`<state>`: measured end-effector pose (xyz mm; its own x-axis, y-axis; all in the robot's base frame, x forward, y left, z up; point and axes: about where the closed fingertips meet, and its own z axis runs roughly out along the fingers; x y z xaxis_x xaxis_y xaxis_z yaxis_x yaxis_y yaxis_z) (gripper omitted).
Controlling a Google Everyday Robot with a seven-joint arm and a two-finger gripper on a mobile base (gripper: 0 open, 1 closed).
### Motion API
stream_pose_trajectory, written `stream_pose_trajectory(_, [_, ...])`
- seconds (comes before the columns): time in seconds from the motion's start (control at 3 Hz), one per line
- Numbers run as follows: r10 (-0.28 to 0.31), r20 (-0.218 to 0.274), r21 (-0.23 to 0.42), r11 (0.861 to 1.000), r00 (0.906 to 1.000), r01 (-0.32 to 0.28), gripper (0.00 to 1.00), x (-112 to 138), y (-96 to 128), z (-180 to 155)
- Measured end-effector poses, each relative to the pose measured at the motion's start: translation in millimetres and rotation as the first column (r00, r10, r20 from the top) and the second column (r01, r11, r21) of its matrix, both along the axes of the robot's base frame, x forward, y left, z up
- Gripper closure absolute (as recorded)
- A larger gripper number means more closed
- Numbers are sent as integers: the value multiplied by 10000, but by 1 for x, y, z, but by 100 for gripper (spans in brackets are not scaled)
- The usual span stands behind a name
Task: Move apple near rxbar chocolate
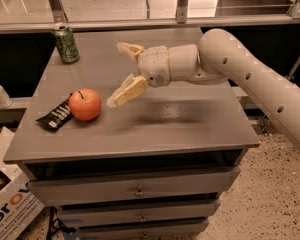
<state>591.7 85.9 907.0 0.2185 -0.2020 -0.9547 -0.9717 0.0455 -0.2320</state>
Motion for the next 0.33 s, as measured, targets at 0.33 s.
stream_pose_trajectory(0.33, [34, -16, -39, 10000, 10000, -34, 0, -1, 1, -2])
